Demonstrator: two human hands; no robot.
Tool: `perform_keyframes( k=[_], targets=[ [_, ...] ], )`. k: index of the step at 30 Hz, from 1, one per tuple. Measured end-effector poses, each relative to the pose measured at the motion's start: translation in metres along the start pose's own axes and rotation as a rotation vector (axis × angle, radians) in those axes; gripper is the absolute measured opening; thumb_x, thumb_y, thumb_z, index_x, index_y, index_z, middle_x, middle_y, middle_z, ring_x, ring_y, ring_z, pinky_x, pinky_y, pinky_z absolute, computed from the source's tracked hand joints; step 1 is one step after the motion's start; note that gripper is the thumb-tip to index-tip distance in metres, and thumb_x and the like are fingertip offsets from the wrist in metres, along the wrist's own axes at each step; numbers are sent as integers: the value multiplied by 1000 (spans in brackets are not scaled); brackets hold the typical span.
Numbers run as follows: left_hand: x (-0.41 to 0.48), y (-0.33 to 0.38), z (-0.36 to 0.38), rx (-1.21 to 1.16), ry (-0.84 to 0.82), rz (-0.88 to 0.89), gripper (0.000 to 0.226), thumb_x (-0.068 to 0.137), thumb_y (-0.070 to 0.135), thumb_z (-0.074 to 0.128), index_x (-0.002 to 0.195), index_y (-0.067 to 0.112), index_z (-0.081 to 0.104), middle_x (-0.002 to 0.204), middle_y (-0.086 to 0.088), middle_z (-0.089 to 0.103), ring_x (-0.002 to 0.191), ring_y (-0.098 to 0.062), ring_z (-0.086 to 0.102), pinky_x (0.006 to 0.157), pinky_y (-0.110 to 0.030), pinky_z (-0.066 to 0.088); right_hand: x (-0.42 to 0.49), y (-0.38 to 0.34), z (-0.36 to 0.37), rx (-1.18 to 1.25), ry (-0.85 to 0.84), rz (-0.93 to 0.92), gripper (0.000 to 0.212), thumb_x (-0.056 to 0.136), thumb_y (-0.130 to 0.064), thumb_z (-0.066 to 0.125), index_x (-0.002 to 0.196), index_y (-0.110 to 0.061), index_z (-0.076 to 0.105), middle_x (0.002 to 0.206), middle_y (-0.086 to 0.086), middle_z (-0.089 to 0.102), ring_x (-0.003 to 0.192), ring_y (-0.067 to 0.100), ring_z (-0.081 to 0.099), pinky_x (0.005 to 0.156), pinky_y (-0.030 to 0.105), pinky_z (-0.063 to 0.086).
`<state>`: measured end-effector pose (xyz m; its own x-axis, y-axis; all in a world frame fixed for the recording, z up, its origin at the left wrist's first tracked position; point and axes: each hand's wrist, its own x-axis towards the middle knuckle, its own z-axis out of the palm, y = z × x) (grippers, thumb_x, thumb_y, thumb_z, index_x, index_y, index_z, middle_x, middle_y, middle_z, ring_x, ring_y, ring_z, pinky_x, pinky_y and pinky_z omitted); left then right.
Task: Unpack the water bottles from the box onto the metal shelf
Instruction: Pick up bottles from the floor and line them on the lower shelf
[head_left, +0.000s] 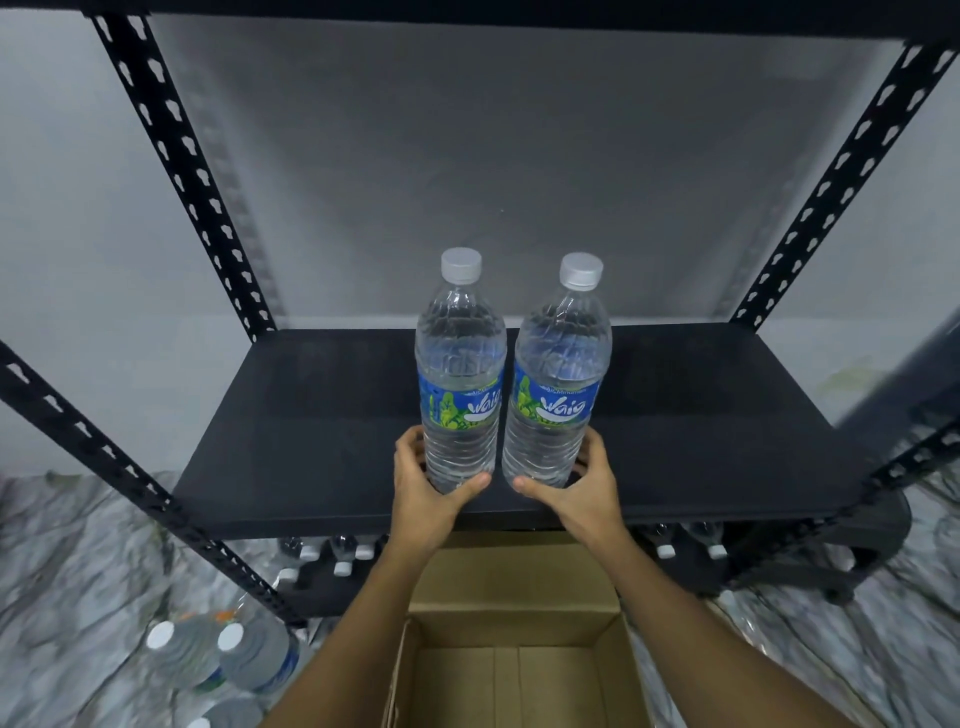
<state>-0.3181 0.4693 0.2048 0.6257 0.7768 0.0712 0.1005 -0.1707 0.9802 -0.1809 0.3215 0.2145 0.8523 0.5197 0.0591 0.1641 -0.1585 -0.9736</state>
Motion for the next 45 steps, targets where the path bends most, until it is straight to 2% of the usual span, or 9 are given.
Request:
perform_keyframes(
  k=[5, 11, 15, 21, 23, 27, 32, 38, 45],
  targets=[
    [1, 1, -1, -1, -5, 16, 86, 59, 40, 93, 122, 52, 35, 135, 10, 50, 122, -5, 54, 100, -31, 49, -1, -3, 1, 8, 9, 4, 96, 50, -22, 96, 127, -33, 40, 120, -23, 54, 103, -18, 53, 79, 6, 45],
    [3, 4, -5, -25, -31, 3, 90, 63, 23, 93, 133, 35, 39, 126, 18, 57, 113, 6, 58, 85, -11, 48, 0, -2, -1, 3, -14, 0, 97, 51, -24, 96, 129, -36, 39, 119, -23, 55, 108, -4, 54, 86, 15, 45],
    [12, 4, -14, -18, -91, -38, 87, 64, 19, 92, 134, 35, 44, 124, 13, 64, 113, -1, 61, 89, -18, 49, 1, -1, -2, 7, -26, 3, 97, 52, -25, 96, 129, -39, 38, 118, -24, 55, 108, -4, 54, 84, 15, 44],
    [23, -1, -24, 7, -204, -65, 84, 70, 11, 88, 138, 29, 43, 128, 6, 65, 122, -8, 59, 101, -40, 50, 1, 2, -3, -1, -34, -8, 98, 51, -28, 96, 131, -37, 39, 122, -19, 57, 114, 3, 55, 94, 24, 47],
    [21, 0, -24, 27, -226, -60, 87, 71, 13, 88, 140, 30, 38, 132, 10, 62, 124, -5, 56, 98, -35, 48, 1, 2, -3, -4, -38, -19, 99, 51, -29, 95, 132, -35, 39, 123, -20, 57, 115, 2, 55, 94, 23, 47],
    [14, 0, -18, 12, -177, -18, 97, 67, 14, 91, 142, 27, 33, 139, 7, 54, 126, -6, 53, 86, -11, 48, 1, 2, -3, -6, -37, -22, 98, 52, -28, 95, 132, -35, 39, 122, -21, 56, 114, -1, 55, 95, 22, 46],
    [9, 4, -13, 33, -98, -4, 83, 68, 22, 90, 133, 36, 42, 128, 16, 60, 116, -4, 59, 96, -31, 51, 1, 3, -3, -2, -39, -14, 100, 51, -31, 95, 132, -37, 39, 125, -20, 57, 116, 0, 54, 96, 24, 47],
    [12, 1, -16, 46, -109, -36, 74, 70, 25, 89, 130, 38, 48, 120, 19, 66, 112, -6, 62, 99, -42, 51, 1, 3, -3, 4, -27, -7, 98, 49, -31, 96, 131, -33, 43, 124, -17, 59, 116, 0, 55, 96, 23, 46],
    [15, -2, -21, 81, -203, -34, 68, 81, 18, 81, 137, 30, 45, 127, 14, 64, 119, -3, 58, 107, -36, 45, 2, 2, -4, 22, -36, 18, 96, 50, -27, 96, 131, -30, 45, 120, -19, 59, 113, -1, 56, 89, 16, 44]
  ],
)
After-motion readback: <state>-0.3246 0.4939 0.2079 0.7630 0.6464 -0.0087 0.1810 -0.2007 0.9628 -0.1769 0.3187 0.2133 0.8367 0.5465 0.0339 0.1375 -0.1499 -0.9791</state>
